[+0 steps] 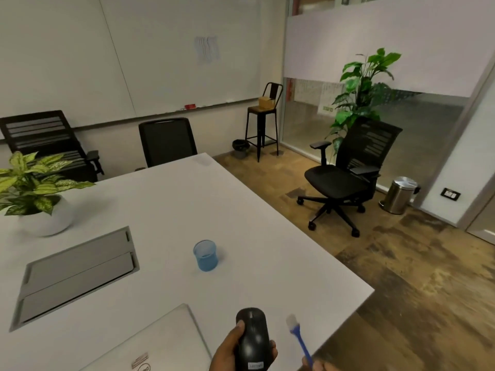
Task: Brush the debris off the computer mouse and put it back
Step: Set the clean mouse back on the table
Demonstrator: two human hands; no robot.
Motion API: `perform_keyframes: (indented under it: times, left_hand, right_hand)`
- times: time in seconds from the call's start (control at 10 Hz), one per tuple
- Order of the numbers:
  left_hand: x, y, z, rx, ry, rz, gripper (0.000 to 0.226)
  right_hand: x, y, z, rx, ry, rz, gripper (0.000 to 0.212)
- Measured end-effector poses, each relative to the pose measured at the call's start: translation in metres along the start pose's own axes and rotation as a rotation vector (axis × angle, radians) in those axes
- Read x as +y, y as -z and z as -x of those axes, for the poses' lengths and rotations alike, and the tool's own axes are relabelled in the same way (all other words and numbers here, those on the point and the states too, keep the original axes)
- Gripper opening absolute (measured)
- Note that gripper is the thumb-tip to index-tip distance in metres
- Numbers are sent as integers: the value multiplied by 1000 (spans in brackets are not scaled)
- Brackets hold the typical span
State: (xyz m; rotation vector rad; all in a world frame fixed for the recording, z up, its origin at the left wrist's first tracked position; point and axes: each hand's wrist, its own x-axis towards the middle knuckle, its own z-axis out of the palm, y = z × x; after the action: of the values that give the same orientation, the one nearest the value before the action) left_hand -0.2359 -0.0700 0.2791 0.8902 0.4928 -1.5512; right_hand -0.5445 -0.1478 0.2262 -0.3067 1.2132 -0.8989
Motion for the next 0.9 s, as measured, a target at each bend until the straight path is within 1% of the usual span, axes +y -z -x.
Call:
perform_keyframes:
  times: [0.1, 0.2, 0.3, 0.4, 0.5, 0.6, 0.9]
  left_hand:
    - [23, 12, -4, -71, -16, -111, 38]
    - [42, 27, -17, -37, -124, -196, 29]
    - [55, 38, -27, 39, -247, -338, 27]
    - [64, 46, -34, 45, -309, -371, 26]
    - [73, 51, -42, 28, -332, -381, 25]
    - [77, 54, -54, 38, -329, -370, 23]
    - [80, 64, -111, 55, -329, -422, 23]
  right_hand:
    - [43, -124, 29, -205, -135, 248, 16]
    - [51, -173, 29, -282, -164, 393, 20]
    - [78, -211, 21, -245, 0, 491, 22]
    - [95, -237, 19, -271, 90, 588, 20]
    - [112, -247, 11, -281, 182, 679, 18]
    - [119, -251, 2, -283, 233, 734, 16]
    - [120, -249, -70, -317, 209, 846, 16]
